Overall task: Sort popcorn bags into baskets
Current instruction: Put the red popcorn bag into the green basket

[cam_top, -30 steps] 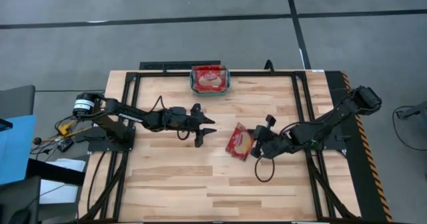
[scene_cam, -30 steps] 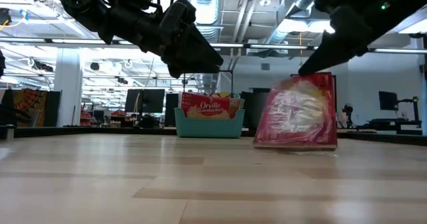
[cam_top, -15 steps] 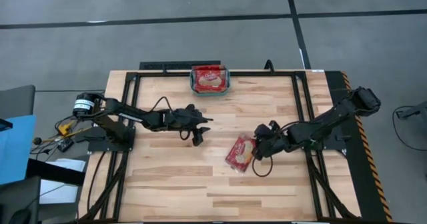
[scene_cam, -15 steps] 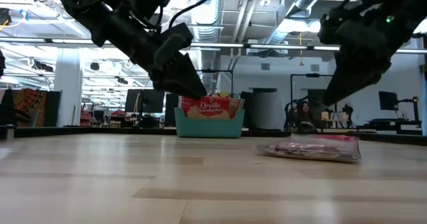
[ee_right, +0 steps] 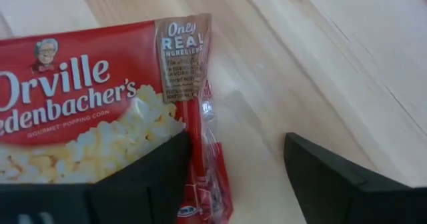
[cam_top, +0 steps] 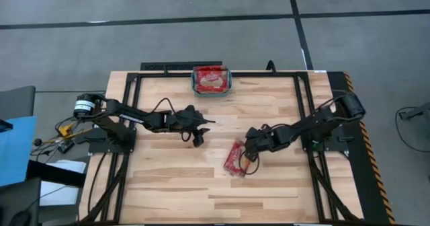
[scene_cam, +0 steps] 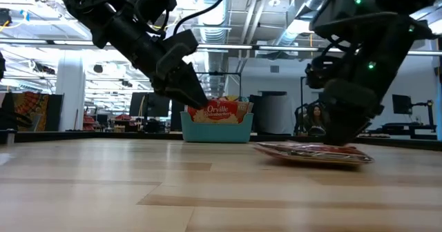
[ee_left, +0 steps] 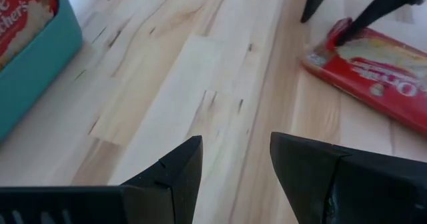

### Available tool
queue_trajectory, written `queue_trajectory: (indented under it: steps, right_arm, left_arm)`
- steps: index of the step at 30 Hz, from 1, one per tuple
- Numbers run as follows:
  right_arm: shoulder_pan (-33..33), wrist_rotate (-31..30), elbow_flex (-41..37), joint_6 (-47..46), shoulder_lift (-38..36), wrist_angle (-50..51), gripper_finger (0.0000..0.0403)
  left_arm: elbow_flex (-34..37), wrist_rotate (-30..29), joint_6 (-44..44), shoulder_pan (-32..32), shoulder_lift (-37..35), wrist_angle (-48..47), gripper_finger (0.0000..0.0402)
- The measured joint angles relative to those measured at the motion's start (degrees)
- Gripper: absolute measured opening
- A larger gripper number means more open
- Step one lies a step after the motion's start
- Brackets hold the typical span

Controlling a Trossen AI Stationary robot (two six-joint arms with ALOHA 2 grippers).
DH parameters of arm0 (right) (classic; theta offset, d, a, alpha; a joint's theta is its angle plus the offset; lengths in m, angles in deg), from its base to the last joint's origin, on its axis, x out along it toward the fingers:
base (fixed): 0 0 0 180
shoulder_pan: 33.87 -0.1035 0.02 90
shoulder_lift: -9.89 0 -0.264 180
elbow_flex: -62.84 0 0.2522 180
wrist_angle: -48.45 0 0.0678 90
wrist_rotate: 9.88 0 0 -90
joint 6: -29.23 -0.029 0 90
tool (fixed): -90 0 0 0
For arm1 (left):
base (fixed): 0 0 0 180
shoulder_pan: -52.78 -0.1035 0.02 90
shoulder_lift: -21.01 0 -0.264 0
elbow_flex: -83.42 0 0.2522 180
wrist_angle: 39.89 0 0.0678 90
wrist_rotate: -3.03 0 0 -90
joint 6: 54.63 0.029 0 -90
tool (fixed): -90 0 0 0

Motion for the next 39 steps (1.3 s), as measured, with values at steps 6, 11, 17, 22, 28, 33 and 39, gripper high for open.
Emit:
queue_trajectory:
  steps: [6,11,17,22,28,33,39]
  right_arm:
    - [-0.05,0.39,0.07,1.14,1.46,-2.06,0.0170]
    - [0.02,0.98,-0.04,3.15,0.98,-1.85,0.0024]
    - [-1.24,-3.10,-0.94,3.58,-5.25,1.37,0.0007]
    - [-5.29,-18.69,-0.58,9.28,-12.91,0.53,0.0005]
    - [-10.90,-35.62,-0.66,12.53,-17.71,0.99,0.0004]
    - [-12.90,-45.37,-0.66,13.97,-19.57,0.60,0.0003]
    - [-12.90,-51.52,-0.63,15.72,-19.83,-2.98,0.0003]
  left_arm:
    - [0.00,-0.74,-0.43,0.00,0.00,-0.81,0.0167]
    - [0.00,-1.13,-0.49,0.00,0.00,-0.94,0.0167]
    - [0.00,-1.01,-2.15,0.00,0.02,-0.29,0.0167]
    - [0.00,-0.73,-1.93,0.00,0.02,5.62,0.0167]
    - [0.00,-0.40,3.28,0.22,0.02,14.13,0.0167]
    - [0.00,2.50,8.09,0.11,0.02,16.20,0.0167]
    - [0.00,3.29,10.16,0.10,0.04,19.59,0.0167]
